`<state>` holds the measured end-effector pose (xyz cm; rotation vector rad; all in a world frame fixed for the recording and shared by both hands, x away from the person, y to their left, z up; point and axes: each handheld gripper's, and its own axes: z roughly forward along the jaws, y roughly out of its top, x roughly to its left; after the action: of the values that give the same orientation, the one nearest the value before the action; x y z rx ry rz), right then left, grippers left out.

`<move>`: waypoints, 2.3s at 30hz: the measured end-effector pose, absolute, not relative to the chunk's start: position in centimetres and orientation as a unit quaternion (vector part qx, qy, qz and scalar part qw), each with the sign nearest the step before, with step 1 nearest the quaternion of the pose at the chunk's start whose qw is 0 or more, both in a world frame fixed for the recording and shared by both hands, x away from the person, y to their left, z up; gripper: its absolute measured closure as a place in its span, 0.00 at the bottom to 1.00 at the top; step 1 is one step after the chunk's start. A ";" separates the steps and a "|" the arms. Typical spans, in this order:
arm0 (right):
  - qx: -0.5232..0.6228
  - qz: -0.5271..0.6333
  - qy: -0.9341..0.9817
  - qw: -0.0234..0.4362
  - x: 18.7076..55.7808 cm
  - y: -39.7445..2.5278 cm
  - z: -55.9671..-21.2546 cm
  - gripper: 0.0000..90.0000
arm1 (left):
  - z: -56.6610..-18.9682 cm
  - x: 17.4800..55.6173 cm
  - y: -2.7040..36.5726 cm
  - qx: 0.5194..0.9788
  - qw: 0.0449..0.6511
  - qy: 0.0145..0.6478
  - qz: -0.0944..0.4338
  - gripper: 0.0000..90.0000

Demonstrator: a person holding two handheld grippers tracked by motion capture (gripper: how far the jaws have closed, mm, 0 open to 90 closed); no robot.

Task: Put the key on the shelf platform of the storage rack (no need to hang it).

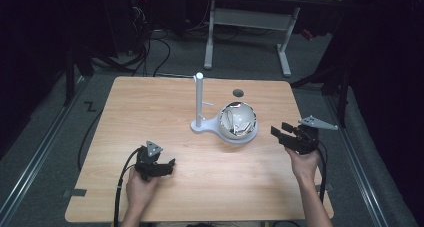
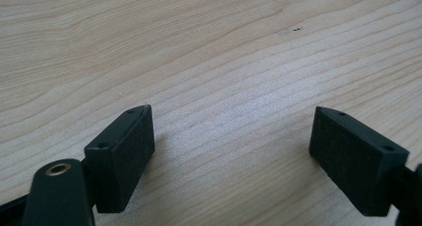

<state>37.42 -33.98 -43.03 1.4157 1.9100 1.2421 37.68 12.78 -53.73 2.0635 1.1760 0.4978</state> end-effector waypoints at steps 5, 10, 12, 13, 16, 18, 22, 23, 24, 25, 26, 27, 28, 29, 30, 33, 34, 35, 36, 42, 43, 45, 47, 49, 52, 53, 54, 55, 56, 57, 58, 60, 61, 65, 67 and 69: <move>0.517 0.454 0.690 0.226 36.8 -34.4 -43.3 0.51 | -53.7 37.7 12.8 0.797 0.350 0.454 0.192 0.20; 0.515 0.455 0.691 0.224 36.2 -34.5 -43.4 0.52 | -53.7 37.7 12.8 0.797 0.350 0.454 0.192 0.20; 0.517 0.459 0.688 0.221 36.0 -34.6 -43.6 0.52 | -53.7 37.7 12.8 0.797 0.350 0.454 0.192 0.20; 0.517 0.458 0.689 0.221 36.0 -34.7 -43.6 0.53 | -53.7 37.7 12.8 0.797 0.350 0.454 0.192 0.20; 0.519 0.458 0.688 0.218 35.6 -34.8 -43.9 0.52 | -53.7 37.7 12.8 0.797 0.350 0.454 0.192 0.20; 0.520 0.458 0.688 0.217 35.3 -34.9 -44.0 0.53 | -53.7 37.7 12.8 0.797 0.350 0.454 0.192 0.20; 0.520 0.464 0.683 0.218 34.6 -35.2 -44.0 0.53 | -53.7 37.7 12.8 0.797 0.350 0.454 0.192 0.20; 0.520 0.464 0.683 0.218 34.6 -35.2 -44.0 0.53 | -53.7 37.7 12.8 0.797 0.350 0.454 0.192 0.20; 0.519 0.465 0.683 0.218 34.5 -35.3 -44.0 0.53 | -53.7 37.7 12.8 0.797 0.350 0.454 0.192 0.20; 0.520 0.465 0.683 0.216 34.4 -35.2 -44.1 0.53 | -53.7 37.7 12.8 0.797 0.350 0.454 0.192 0.20; 0.519 0.466 0.682 0.217 34.3 -35.2 -44.1 0.53 | -53.7 37.7 12.8 0.797 0.350 0.454 0.192 0.20; 0.519 0.468 0.682 0.216 34.2 -35.2 -44.2 0.53 | -53.7 37.7 12.8 0.796 0.350 0.454 0.192 0.20; 0.519 0.469 0.682 0.215 34.1 -35.2 -44.3 0.53 | -53.7 37.7 12.8 0.797 0.350 0.454 0.192 0.20; 0.518 0.469 0.682 0.214 33.9 -35.1 -44.4 0.53 | -53.7 37.7 12.8 0.797 0.350 0.454 0.192 0.20; 0.518 0.469 0.682 0.214 33.9 -35.1 -44.4 0.53 | -53.7 37.7 12.8 0.797 0.350 0.454 0.192 0.20; 0.516 0.471 0.683 0.213 33.6 -34.9 -44.5 0.53 | -53.7 37.7 12.8 0.797 0.350 0.454 0.192 0.20; 0.515 0.471 0.684 0.212 33.6 -34.8 -44.5 0.53 | -53.7 37.7 12.8 0.797 0.350 0.454 0.192 0.20; 0.513 0.471 0.685 0.213 33.5 -34.8 -44.6 0.53 | -53.7 37.7 12.8 0.797 0.350 0.454 0.192 0.20; 0.514 0.470 0.685 0.212 33.4 -34.7 -44.7 0.53 | -53.7 37.7 12.8 0.797 0.350 0.454 0.192 0.20; 0.514 0.468 0.689 0.204 33.0 -34.2 -45.6 0.53 | -53.7 37.7 12.8 0.797 0.350 0.454 0.192 0.20; 0.514 0.469 0.689 0.202 32.9 -34.1 -45.7 0.53 | -53.7 37.7 12.8 0.797 0.350 0.454 0.192 0.20; 0.514 0.469 0.690 0.201 32.9 -34.0 -45.8 0.53 | -53.7 37.7 12.8 0.797 0.350 0.454 0.192 0.20; 0.512 0.466 0.693 0.202 32.7 -33.8 -46.0 0.53 | -53.7 37.7 12.8 0.797 0.350 0.454 0.192 0.20; 0.513 0.467 0.692 0.201 32.6 -33.7 -46.2 0.53 | -53.7 37.7 12.8 0.797 0.350 0.454 0.192 0.20; 0.513 0.465 0.694 0.198 32.4 -33.4 -46.6 0.53 | -53.7 37.7 12.8 0.797 0.350 0.454 0.192 0.20; 0.513 0.465 0.694 0.198 32.4 -33.4 -46.6 0.53 | -53.7 37.7 12.8 0.797 0.350 0.454 0.192 0.20; 0.513 0.466 0.694 0.197 32.3 -33.4 -46.8 0.53 | -53.7 37.7 12.8 0.797 0.350 0.454 0.192 0.20; 0.513 0.466 0.694 0.197 32.3 -33.4 -46.8 0.53 | -53.7 37.7 12.8 0.797 0.350 0.454 0.192 0.20; 0.514 0.465 0.694 0.194 32.3 -33.3 -47.0 0.53 | -53.7 37.7 12.8 0.797 0.350 0.454 0.192 0.20; 0.513 0.465 0.695 0.193 32.3 -33.2 -47.1 0.53 | -53.7 37.7 12.8 0.797 0.350 0.454 0.192 0.20; 0.514 0.463 0.696 0.191 32.3 -33.2 -47.2 0.53 | -53.7 37.7 12.8 0.797 0.350 0.454 0.192 0.20; 0.514 0.464 0.697 0.187 32.2 -33.0 -47.5 0.54 | -53.7 37.7 12.8 0.797 0.350 0.454 0.192 0.20; 0.514 0.464 0.697 0.186 32.2 -32.9 -47.6 0.54 | -53.7 37.7 12.8 0.797 0.350 0.454 0.192 0.20; 0.513 0.460 0.701 0.182 32.1 -32.5 -48.0 0.54 | -53.7 37.7 12.8 0.797 0.349 0.454 0.192 0.20; 0.514 0.460 0.701 0.180 32.1 -32.5 -48.1 0.54 | -53.7 37.7 12.8 0.797 0.349 0.454 0.192 0.20; 0.513 0.458 0.704 0.179 32.1 -32.3 -48.4 0.54 | -53.7 37.7 12.8 0.797 0.350 0.454 0.192 0.20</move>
<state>32.10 -32.35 -48.37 1.4499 1.9900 1.2957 37.68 12.78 -53.73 2.0640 1.1763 0.4983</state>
